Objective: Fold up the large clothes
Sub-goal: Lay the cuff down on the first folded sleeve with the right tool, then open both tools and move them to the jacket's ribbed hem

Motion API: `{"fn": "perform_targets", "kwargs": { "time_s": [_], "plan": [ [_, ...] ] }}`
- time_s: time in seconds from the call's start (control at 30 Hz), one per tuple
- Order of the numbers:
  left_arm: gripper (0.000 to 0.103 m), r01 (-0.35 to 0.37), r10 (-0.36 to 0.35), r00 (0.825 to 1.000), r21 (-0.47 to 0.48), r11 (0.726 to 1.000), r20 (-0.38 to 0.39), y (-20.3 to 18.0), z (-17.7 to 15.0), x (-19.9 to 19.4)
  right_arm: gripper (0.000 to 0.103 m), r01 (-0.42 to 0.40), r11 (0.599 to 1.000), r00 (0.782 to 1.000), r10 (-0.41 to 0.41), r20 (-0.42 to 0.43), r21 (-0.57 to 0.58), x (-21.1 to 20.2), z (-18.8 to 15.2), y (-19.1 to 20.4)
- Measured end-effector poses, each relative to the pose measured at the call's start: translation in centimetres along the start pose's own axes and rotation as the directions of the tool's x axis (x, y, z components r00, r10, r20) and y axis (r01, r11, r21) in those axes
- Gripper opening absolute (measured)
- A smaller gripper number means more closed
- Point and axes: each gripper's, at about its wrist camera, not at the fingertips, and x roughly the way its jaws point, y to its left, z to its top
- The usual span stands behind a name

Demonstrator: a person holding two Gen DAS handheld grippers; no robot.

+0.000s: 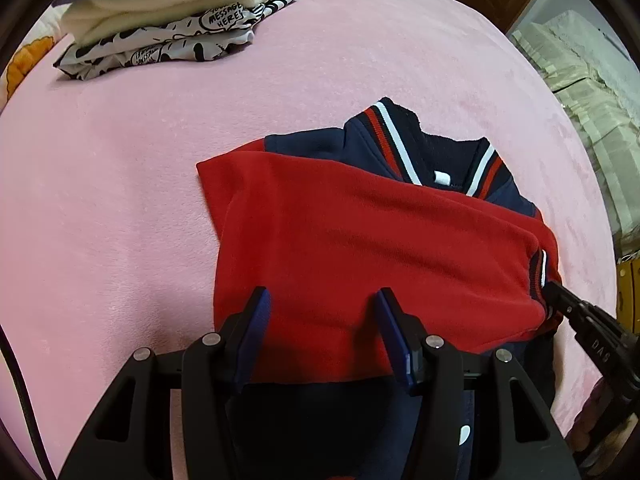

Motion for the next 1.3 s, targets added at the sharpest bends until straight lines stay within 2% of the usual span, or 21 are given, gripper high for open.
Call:
{"fn": "perform_targets", "kwargs": {
  "time_s": [0.33,0.87,1.13,1.27,1.3],
  "plan": [
    [0.054,-0.021,0.021,1.0,-0.009,1.0,-0.018,-1.0,0.2,-0.3,0.002,0.008,1.0,1.0,-0.008,-0.011,0.004,-0.1,0.3,0.7],
    [0.055,-0.031,0.029,0.997,-0.021,0.999,-0.066,-3.0,1.0,-3.1,0.003,-0.056,0.998,0.998,0.056,-0.038,0.024,-3.0,1.3,0.8],
    [0.056,-0.031,0.03,0.998,-0.009,0.999,-0.055,-5.2,1.2,-6.6,0.012,-0.096,0.995,0.994,0.097,-0.042,0.026,-6.5,2.0,0.9],
    [0.056,-0.048,0.049,0.998,0.023,0.999,-0.047,-6.3,0.5,-8.5,0.028,-0.114,0.993,0.993,0.114,-0.024,-0.001,-8.8,2.3,1.1],
    [0.056,-0.053,0.055,0.997,0.029,0.998,-0.048,-6.5,0.3,-9.1,0.028,-0.121,0.993,0.993,0.121,-0.018,-0.003,-9.2,2.3,1.0]
  ]
}}
